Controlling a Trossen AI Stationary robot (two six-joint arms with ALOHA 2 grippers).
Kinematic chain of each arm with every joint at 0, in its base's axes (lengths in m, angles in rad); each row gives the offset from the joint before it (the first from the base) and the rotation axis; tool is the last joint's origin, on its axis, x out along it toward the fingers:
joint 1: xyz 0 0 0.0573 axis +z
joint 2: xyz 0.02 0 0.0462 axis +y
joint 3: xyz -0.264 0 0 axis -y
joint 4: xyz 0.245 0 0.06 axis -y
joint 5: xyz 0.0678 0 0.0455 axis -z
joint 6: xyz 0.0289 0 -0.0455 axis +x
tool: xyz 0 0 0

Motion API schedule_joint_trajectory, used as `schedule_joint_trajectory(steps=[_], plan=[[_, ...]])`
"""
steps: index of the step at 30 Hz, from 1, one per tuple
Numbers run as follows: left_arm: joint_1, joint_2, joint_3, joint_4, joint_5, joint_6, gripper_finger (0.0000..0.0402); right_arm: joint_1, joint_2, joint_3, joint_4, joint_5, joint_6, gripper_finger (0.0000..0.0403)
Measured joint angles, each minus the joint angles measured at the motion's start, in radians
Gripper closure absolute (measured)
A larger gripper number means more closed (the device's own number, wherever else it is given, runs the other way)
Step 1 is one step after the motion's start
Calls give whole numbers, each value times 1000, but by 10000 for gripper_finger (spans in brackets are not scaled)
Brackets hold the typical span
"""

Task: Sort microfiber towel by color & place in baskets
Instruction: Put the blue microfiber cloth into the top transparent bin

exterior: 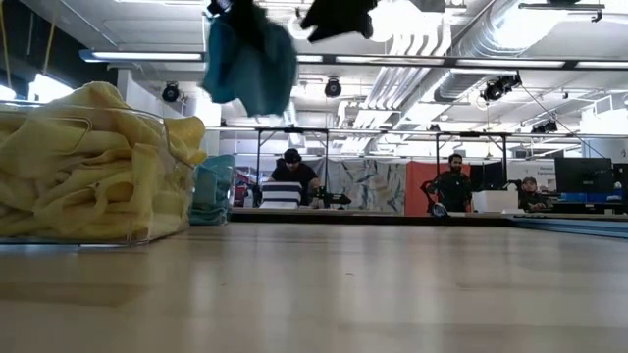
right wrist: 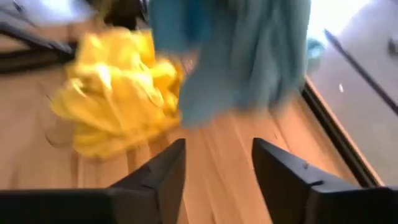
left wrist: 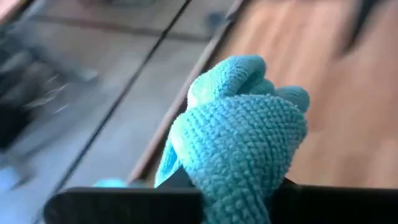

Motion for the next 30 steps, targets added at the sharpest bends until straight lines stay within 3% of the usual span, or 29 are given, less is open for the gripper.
schedule_joint_trajectory(steps=[3,8,17,23,26,30], plan=[[69,-9,53,-152,-44,5,396,-12,0,0,-98,0,22,202],[216,-101,46,-292,-11,5,398,-23,0,0,-210,1,126,170],[547,-279,-195,-254,186,100,400,-5,0,0,-250,52,170,167],[654,-189,-316,-61,245,242,401,5,0,0,-250,59,219,167],[681,-108,-337,-57,301,384,401,11,0,0,-250,72,244,167],[716,-4,-360,-34,387,407,401,30,0,0,-250,111,284,167]])
